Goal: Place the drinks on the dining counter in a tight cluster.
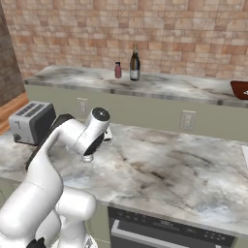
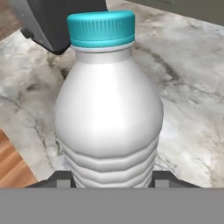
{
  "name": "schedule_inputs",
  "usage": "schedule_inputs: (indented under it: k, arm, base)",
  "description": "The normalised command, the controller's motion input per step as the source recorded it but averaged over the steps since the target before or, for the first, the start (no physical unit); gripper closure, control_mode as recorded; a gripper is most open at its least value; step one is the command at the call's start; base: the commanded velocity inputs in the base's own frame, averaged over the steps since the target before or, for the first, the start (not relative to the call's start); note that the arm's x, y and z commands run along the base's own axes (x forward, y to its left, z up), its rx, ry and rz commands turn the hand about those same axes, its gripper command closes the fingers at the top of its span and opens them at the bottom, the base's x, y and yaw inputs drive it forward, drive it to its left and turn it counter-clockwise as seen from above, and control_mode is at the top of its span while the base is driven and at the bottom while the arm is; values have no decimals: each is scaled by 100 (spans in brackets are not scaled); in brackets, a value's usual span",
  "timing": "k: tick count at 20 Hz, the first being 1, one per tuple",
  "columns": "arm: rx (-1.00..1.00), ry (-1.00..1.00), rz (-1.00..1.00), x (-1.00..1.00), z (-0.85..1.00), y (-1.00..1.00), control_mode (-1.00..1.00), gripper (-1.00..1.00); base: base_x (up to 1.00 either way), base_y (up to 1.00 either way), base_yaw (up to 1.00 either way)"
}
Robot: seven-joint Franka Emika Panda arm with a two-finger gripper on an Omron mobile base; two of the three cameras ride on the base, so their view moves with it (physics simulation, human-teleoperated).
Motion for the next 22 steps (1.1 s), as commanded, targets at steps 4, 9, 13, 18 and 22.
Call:
schedule_inputs:
  k: [4,9,13,18,22]
  arm:
    - [1,0,-8,-33,23,0,-100,100]
    - [0,-3,0,-50,21,-2,-100,100]
    - [-1,0,0,-54,31,0,-100,100]
    - [-1,0,0,-55,27,-1,-100,100]
    - [0,-7,0,-46,0,0,100,100]
  base:
    - [0,0,0]
    - [0,0,0]
    - [0,0,0]
    - [0,0,0]
    - [-15,0,0]
